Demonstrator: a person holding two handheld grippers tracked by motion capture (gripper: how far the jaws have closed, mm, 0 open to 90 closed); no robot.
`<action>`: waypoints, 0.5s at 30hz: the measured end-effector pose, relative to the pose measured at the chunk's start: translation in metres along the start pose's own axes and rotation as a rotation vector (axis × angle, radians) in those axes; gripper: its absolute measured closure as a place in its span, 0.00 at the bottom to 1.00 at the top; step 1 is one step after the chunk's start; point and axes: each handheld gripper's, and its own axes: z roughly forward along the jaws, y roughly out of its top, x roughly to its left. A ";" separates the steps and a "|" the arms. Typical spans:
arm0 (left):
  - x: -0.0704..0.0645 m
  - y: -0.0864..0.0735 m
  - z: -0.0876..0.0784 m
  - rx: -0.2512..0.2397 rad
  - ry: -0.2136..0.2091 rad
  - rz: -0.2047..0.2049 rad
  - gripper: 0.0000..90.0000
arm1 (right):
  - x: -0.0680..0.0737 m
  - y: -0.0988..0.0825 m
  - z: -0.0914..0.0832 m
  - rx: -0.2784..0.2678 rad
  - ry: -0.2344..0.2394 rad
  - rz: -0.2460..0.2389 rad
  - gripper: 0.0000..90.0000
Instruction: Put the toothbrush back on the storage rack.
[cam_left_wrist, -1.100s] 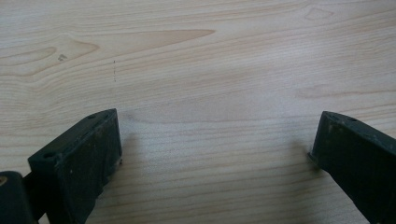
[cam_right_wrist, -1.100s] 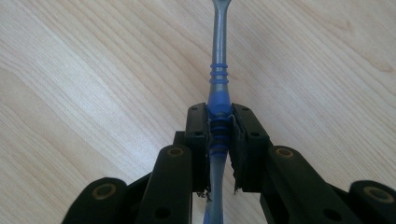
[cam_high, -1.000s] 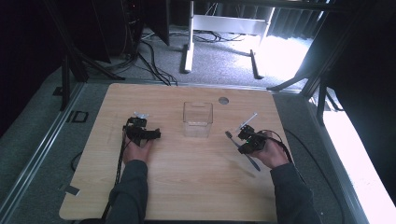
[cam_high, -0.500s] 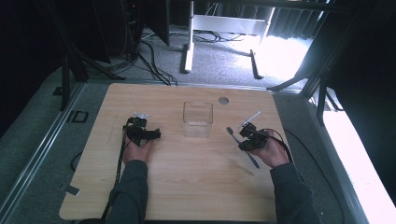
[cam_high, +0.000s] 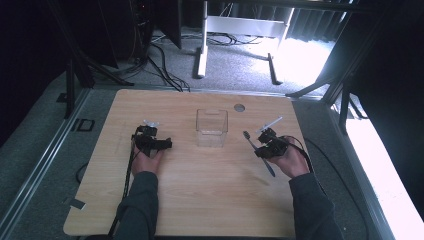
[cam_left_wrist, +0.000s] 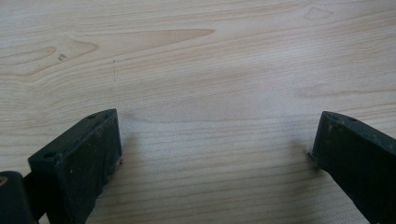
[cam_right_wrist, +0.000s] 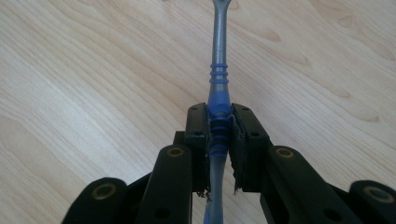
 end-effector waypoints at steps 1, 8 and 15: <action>0.000 0.000 0.000 0.000 0.000 0.000 0.02 | 0.000 0.000 0.000 -0.009 -0.001 0.005 0.87; 0.000 0.000 0.000 0.000 0.000 0.000 0.02 | -0.002 0.002 -0.002 -0.048 0.007 0.023 0.87; 0.000 0.000 0.000 0.000 0.000 0.000 0.02 | -0.003 0.004 -0.004 -0.083 0.009 0.046 0.87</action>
